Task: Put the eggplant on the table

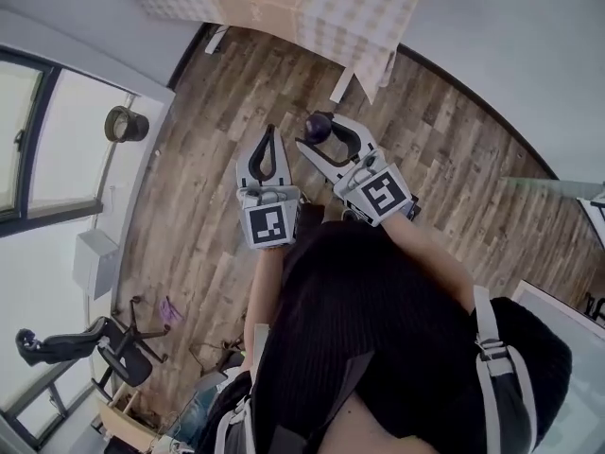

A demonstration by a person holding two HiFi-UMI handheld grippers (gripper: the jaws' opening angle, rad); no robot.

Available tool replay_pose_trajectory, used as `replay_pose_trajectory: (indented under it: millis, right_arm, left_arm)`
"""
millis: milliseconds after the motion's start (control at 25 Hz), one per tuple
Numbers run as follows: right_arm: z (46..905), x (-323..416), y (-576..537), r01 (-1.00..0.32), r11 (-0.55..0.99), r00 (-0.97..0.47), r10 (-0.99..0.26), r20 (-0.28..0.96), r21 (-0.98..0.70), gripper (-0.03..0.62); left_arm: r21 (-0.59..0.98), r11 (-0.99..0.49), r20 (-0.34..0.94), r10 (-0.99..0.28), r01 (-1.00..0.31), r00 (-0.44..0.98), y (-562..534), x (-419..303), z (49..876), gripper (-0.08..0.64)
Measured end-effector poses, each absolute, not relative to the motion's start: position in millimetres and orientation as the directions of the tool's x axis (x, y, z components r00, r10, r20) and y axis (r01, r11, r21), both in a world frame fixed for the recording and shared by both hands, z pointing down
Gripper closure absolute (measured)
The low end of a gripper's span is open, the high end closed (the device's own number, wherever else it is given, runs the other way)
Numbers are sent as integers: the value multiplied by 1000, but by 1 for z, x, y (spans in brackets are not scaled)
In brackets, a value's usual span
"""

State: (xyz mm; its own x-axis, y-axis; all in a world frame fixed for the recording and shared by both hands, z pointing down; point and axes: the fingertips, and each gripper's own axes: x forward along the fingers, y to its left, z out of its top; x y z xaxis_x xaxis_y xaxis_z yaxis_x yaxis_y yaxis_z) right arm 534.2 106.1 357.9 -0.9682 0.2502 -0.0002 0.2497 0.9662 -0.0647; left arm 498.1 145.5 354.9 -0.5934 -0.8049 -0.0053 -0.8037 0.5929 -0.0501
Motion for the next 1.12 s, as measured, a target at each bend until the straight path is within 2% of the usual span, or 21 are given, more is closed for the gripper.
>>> replay_pose_trajectory:
  millis: [360, 840, 1120]
  right_arm:
    - [347, 451, 109, 185, 982, -983, 185, 9, -33, 373]
    - [360, 357, 81, 117, 993, -993, 118, 27, -35, 373]
    - [382, 275, 37, 89, 992, -996, 91, 21, -85, 373]
  left_arm:
    - [-78, 520, -34, -854, -851, -519, 158, 426, 338, 571]
    - [-48, 513, -15, -858, -857, -513, 159, 330, 355, 571]
    - [-82, 510, 20, -858, -856, -513, 132, 254, 373, 571]
